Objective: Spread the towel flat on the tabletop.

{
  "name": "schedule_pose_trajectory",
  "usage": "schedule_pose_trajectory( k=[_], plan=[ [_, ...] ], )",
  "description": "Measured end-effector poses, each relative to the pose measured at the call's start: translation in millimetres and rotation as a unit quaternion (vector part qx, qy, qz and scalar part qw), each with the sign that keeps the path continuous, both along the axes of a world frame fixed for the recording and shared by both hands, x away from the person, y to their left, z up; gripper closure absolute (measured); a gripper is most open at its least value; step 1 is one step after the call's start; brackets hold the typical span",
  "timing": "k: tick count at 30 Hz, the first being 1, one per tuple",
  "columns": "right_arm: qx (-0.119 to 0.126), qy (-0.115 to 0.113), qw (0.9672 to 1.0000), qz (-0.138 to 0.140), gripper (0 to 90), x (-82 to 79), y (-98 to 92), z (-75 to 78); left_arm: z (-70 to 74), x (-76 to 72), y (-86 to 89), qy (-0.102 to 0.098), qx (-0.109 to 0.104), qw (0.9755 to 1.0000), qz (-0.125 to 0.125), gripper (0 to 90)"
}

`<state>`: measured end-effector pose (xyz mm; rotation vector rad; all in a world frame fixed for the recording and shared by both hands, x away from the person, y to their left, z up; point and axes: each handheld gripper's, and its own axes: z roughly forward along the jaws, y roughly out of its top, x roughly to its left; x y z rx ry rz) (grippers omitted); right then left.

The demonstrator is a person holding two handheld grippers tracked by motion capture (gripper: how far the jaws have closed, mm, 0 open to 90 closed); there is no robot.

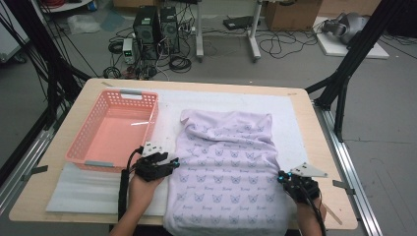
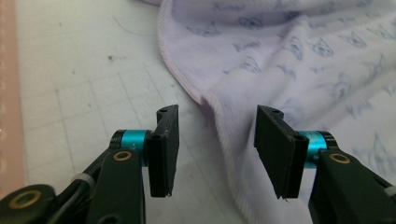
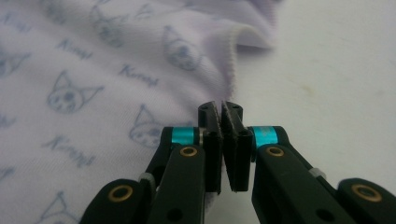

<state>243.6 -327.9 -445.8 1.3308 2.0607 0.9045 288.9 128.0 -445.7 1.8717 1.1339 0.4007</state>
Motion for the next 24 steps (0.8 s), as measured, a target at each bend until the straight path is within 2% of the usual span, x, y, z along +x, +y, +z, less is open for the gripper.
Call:
schedule_pose_trajectory(
  k=[1, 2, 4, 7, 9, 11, 14, 15, 17, 18, 19, 20, 21, 22, 24],
  plan=[
    [-0.005, -0.003, 0.9999, -0.009, 86.2, 1.1, -3.3, -2.7, 0.5, -4.5, 1.3, -0.001, -0.001, 1.0, -0.009, 49.9],
    [0.003, -0.004, 0.9999, -0.014, 85.1, 0.4, -4.6, -4.8, 1.2, -9.4, 2.4, -0.002, -0.008, 0.9998, -0.019, 50.0],
    [0.009, -0.008, 0.9999, -0.005, 75.6, -1.3, -4.5, -4.7, 2.4, -20.2, 4.9, -0.005, -0.014, 0.999, -0.043, 50.2],
    [0.032, -0.016, 0.9994, 0.001, 64.0, -8.2, -7.6, 1.6, 3.1, -35.9, 8.9, -0.005, -0.014, 0.9983, -0.057, 50.9],
    [0.043, -0.021, 0.9988, 0.005, 60.5, -14.4, -10.4, 7.0, 2.7, -42.5, 11.8, 0.0, -0.016, 0.9979, -0.063, 50.9],
    [0.049, -0.016, 0.9986, 0.012, 57.2, -22.3, -11.1, 8.9, 0.5, -47.0, 12.1, 0.006, -0.022, 0.9974, -0.068, 50.9],
    [0.046, 0.001, 0.9988, 0.019, 55.0, -35.0, -11.2, 5.9, -5.6, -50.6, 3.4, 0.021, -0.007, 0.9958, -0.089, 50.8],
    [0.044, 0.006, 0.9988, 0.021, 55.0, -38.6, -11.7, 4.0, -7.8, -52.4, 0.4, 0.021, -0.004, 0.9955, -0.093, 50.7],
    [0.038, 0.016, 0.9988, 0.025, 53.9, -45.2, -13.3, 0.4, -9.5, -57.6, -3.5, 0.004, 0.005, 0.9962, -0.087, 47.2],
    [0.037, 0.022, 0.9988, 0.026, 54.0, -47.4, -14.5, -1.6, -10.5, -61.1, -5.9, -0.008, 0.016, 0.9961, -0.086, 48.5],
    [0.034, 0.026, 0.9988, 0.025, 55.6, -49.0, -15.4, -4.1, -11.1, -65.4, -9.3, -0.025, 0.036, 0.9955, -0.084, 56.3],
    [0.045, 0.023, 0.9985, 0.024, 61.5, -50.2, -16.8, -5.0, -11.2, -68.2, -12.3, -0.034, 0.045, 0.9943, -0.09, 65.5],
    [0.048, 0.023, 0.9982, 0.03, 72.7, -50.2, -17.9, -4.6, -10.5, -69.9, -15.0, -0.026, 0.04, 0.9937, -0.102, 78.3],
    [0.054, 0.03, 0.9973, 0.04, 85.9, -50.6, -17.5, -3.8, -9.9, -72.1, -17.6, -0.031, 0.052, 0.9936, -0.096, 86.4],
    [0.052, 0.033, 0.997, 0.047, 86.7, -51.6, -15.5, -3.3, -8.5, -72.7, -15.6, -0.02, 0.045, 0.9945, -0.093, 87.2]
  ],
)
